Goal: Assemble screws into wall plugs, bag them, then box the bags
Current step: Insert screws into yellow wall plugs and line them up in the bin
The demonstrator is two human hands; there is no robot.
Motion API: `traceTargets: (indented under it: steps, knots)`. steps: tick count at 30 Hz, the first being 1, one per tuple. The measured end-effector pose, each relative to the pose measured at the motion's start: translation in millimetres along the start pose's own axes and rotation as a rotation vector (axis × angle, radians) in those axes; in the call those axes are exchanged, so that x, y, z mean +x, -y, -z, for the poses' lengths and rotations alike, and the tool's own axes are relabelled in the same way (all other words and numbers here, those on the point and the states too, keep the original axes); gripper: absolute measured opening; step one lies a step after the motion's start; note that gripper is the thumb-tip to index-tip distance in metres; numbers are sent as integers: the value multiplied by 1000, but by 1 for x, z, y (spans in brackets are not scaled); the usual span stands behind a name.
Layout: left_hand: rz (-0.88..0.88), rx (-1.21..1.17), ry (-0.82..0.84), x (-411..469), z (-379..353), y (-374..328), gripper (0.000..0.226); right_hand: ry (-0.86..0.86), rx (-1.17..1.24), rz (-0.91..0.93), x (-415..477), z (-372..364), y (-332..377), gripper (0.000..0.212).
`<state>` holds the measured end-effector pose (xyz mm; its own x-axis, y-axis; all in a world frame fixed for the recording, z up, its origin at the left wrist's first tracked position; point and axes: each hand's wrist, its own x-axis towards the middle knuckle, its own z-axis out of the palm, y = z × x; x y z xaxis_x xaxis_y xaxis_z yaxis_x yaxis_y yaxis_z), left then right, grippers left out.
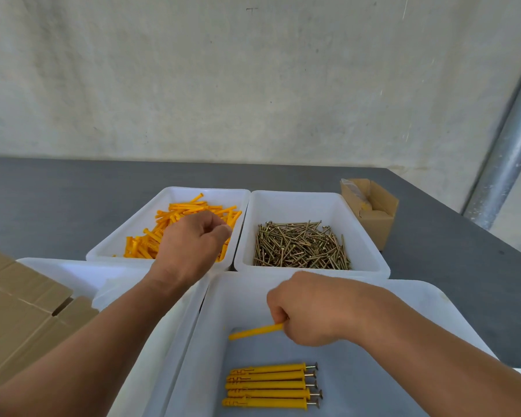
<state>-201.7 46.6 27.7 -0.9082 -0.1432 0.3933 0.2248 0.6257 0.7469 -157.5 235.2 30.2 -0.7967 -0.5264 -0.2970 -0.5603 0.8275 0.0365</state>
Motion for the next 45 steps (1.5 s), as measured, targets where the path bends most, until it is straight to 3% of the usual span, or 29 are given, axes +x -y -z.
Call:
traceTargets:
  steps: [6, 15, 18, 20, 23, 25, 29, 33, 45]
  knots:
    - [26, 439, 44, 7, 1, 22, 37, 128, 37, -57, 11, -21, 3, 28]
    - [113, 753, 321, 8, -2, 37, 70, 197, 10, -9, 13, -20, 6, 21]
    - [88, 800, 352, 10, -5, 37, 75, 31, 37, 10, 7, -6, -1, 21]
    - [78, 810, 358, 11, -5, 38, 76, -187, 151, -12, 4, 7, -10, 20]
    - [90, 821, 386, 12, -6, 38, 75, -547, 339, -132, 9, 16, -31, 21]
    - [91, 827, 400, 13, -6, 38, 75, -630, 323, -269, 15, 11, -48, 29]
    - [84, 849, 423, 14, -8, 40, 81, -446, 321, -536, 23, -11, -71, 48]
    - [65, 849, 428, 15, -8, 43, 82, -218, 312, -637, 32, -18, -80, 72]
    - [81, 831, 457, 14, -7, 39, 80, -108, 374, -718, 39, -16, -82, 75]
